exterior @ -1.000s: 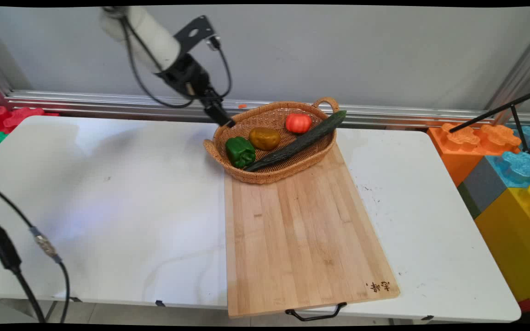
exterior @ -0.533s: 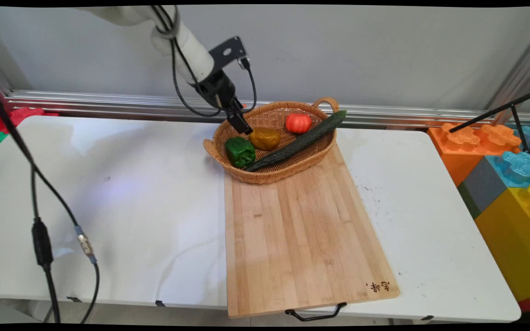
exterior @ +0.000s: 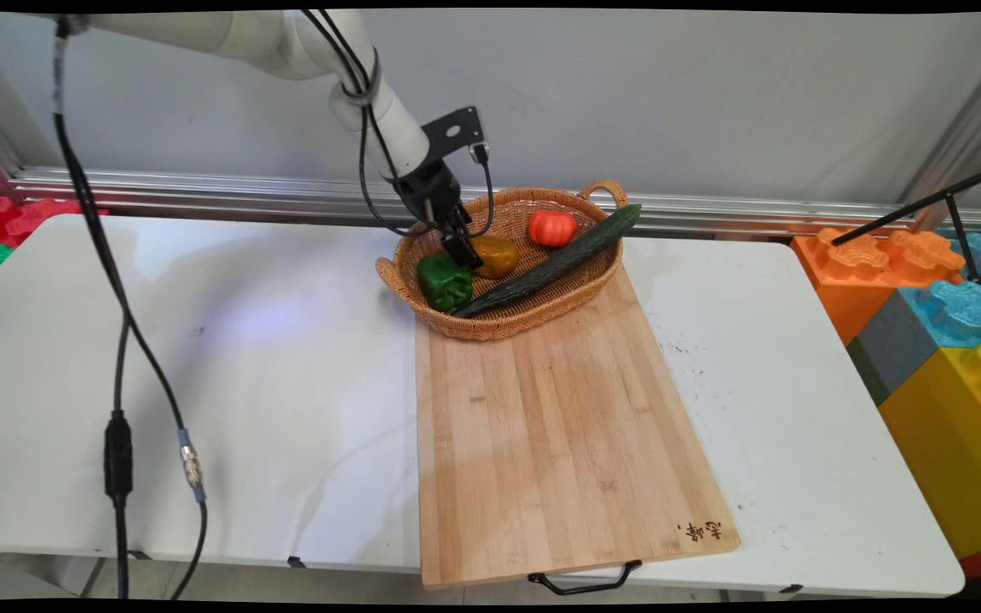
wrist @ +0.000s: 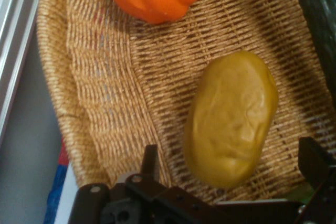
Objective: Pick up the potato from the vegetable basket, then place the picked object on the cutting board
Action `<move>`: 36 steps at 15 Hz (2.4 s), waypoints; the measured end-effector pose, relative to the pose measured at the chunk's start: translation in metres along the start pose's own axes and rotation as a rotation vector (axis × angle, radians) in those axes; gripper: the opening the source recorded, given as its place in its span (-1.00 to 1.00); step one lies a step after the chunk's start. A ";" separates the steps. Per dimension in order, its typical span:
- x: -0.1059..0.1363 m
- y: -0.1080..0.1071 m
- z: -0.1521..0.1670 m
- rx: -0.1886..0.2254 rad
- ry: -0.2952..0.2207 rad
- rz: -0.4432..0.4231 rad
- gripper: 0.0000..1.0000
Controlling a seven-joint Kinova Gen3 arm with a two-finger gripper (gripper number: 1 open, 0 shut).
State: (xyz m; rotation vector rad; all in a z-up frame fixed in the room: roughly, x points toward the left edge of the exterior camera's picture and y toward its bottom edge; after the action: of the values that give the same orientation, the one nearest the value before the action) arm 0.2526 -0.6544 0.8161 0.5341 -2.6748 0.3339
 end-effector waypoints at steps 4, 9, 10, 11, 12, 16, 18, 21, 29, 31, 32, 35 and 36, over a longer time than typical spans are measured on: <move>0.001 -0.004 0.016 -0.026 0.002 0.014 1.00; 0.004 -0.008 0.028 -0.046 0.023 0.029 -1.00; 0.003 -0.009 0.029 -0.048 0.028 0.025 -1.00; 0.003 -0.009 0.029 -0.049 0.037 0.017 -1.00; 0.002 -0.008 0.027 -0.048 0.047 0.009 -1.00; 0.002 -0.003 0.010 -0.022 0.102 -0.019 -1.00; 0.004 0.005 -0.005 -0.007 0.126 -0.025 -1.00; 0.014 0.025 -0.040 0.022 0.169 -0.038 -1.00; 0.055 0.114 -0.097 -0.016 0.212 -0.055 -1.00; 0.061 0.136 -0.098 -0.043 0.202 -0.062 -1.00; 0.063 0.147 -0.097 -0.055 0.194 -0.066 -1.00; 0.069 0.179 -0.083 -0.080 0.166 -0.085 -1.00; 0.070 0.185 -0.076 -0.082 0.162 -0.088 -1.00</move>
State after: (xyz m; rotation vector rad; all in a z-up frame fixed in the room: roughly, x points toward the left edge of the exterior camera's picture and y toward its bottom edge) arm 0.1421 -0.4870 0.8856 0.5730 -2.4887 0.2312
